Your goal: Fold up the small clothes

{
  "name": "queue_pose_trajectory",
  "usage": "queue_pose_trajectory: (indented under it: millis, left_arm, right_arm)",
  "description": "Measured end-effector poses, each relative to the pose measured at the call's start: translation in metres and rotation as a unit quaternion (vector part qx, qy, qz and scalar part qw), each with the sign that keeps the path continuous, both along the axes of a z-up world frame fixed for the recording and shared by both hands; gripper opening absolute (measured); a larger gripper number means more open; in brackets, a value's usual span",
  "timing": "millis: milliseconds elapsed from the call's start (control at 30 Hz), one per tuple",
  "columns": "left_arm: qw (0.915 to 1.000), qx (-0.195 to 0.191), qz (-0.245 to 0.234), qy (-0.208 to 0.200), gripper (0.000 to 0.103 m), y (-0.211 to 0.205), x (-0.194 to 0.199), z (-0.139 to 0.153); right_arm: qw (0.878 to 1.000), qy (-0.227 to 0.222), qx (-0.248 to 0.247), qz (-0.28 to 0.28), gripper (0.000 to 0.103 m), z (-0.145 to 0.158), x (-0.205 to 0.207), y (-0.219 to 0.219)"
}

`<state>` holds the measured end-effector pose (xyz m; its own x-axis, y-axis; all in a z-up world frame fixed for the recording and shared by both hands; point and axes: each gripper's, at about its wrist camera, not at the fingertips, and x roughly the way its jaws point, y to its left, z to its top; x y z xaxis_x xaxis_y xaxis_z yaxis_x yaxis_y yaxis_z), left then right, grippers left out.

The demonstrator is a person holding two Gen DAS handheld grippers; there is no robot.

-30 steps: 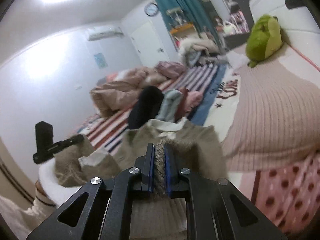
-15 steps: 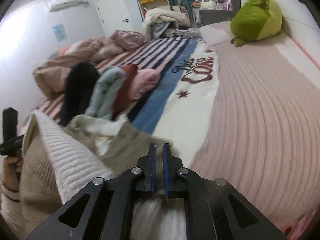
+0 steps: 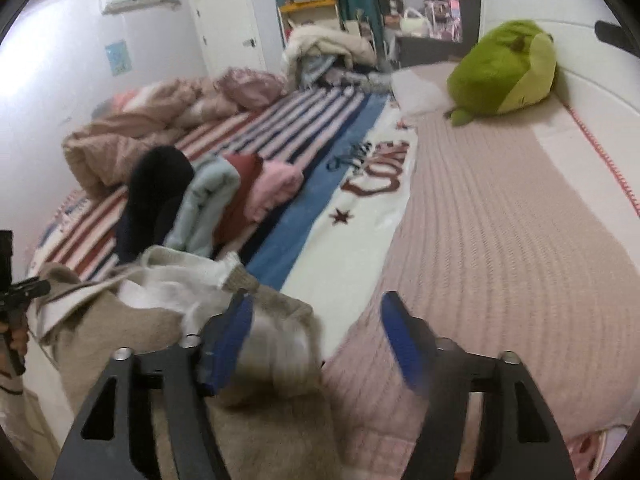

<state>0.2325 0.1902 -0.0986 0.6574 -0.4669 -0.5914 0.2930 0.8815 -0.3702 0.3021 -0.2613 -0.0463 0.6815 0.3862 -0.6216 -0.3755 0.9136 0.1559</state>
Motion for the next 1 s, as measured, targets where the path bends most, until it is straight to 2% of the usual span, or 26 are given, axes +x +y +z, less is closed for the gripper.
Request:
queue_pose_trajectory:
  millis: [167, 333, 400, 500, 567, 600, 633, 667, 700, 733, 767, 800, 833, 867, 900, 967, 1000]
  left_arm:
    - [0.9995, 0.027, 0.002, -0.014, 0.097, 0.002, -0.021, 0.008]
    - [0.999, 0.034, 0.001, -0.028, 0.098, 0.007, -0.03, 0.013]
    - [0.9972, 0.06, -0.024, -0.038, 0.1, -0.002, -0.034, 0.013]
    - [0.9892, 0.101, -0.098, -0.042, 0.102, -0.029, -0.036, -0.001]
    - [0.9829, 0.149, -0.105, -0.027, 0.102, -0.047, -0.029, -0.018]
    - [0.9802, 0.175, -0.092, -0.016, 0.102, -0.053, -0.023, -0.026]
    - [0.9779, 0.195, -0.076, -0.003, 0.102, -0.056, -0.015, -0.035]
    - [0.9767, 0.205, -0.062, 0.009, 0.102, -0.057, -0.007, -0.042]
    - [0.9763, 0.209, -0.052, 0.018, 0.101, -0.056, -0.001, -0.047]
    - [0.9765, 0.208, -0.05, 0.024, 0.098, -0.054, 0.002, -0.051]
    - [0.9768, 0.207, -0.051, 0.023, 0.086, -0.052, 0.003, -0.052]
    - [0.9759, 0.212, -0.045, 0.02, 0.063, -0.051, 0.004, -0.052]
    - [0.9746, 0.221, -0.032, 0.022, 0.054, -0.048, 0.006, -0.051]
    - [0.9756, 0.217, -0.018, 0.026, 0.037, -0.042, 0.008, -0.048]
    - [0.9793, 0.2, -0.006, 0.029, 0.027, -0.036, 0.012, -0.043]
    - [0.9876, 0.152, 0.029, 0.028, 0.02, -0.017, 0.02, -0.029]
    - [0.9885, 0.143, 0.046, 0.024, 0.013, -0.01, 0.024, -0.023]
  right_arm:
    - [0.999, 0.037, -0.02, 0.032, 0.078, -0.015, -0.017, 0.007]
    - [0.995, 0.059, -0.051, 0.057, 0.078, -0.042, -0.009, 0.028]
    - [0.994, 0.061, -0.06, 0.069, 0.078, -0.047, 0.003, 0.04]
    - [0.991, 0.079, -0.064, 0.091, 0.078, -0.055, 0.02, 0.053]
    - [0.987, 0.112, -0.056, 0.104, 0.076, -0.063, 0.031, 0.061]
    - [0.985, 0.123, -0.048, 0.112, 0.072, -0.067, 0.034, 0.064]
    - [0.984, 0.129, -0.046, 0.115, 0.057, -0.07, 0.036, 0.067]
    - [0.984, 0.132, -0.053, 0.111, 0.046, -0.073, 0.037, 0.072]
    - [0.984, 0.13, -0.063, 0.106, 0.04, -0.075, 0.037, 0.075]
    - [0.985, 0.124, -0.07, 0.102, 0.024, -0.076, 0.036, 0.078]
    - [0.986, 0.117, -0.075, 0.096, 0.02, -0.075, 0.034, 0.079]
    - [0.988, 0.103, -0.083, 0.084, 0.018, -0.073, 0.031, 0.08]
    - [0.989, 0.093, -0.089, 0.078, 0.016, -0.07, 0.027, 0.08]
    - [0.989, 0.078, -0.101, 0.071, 0.016, -0.065, 0.023, 0.08]
    - [0.99, 0.065, -0.108, 0.061, 0.016, -0.061, 0.021, 0.079]
    - [0.992, 0.047, -0.11, 0.041, 0.015, -0.052, 0.021, 0.075]
    - [0.993, 0.041, -0.107, 0.03, 0.015, -0.048, 0.022, 0.072]
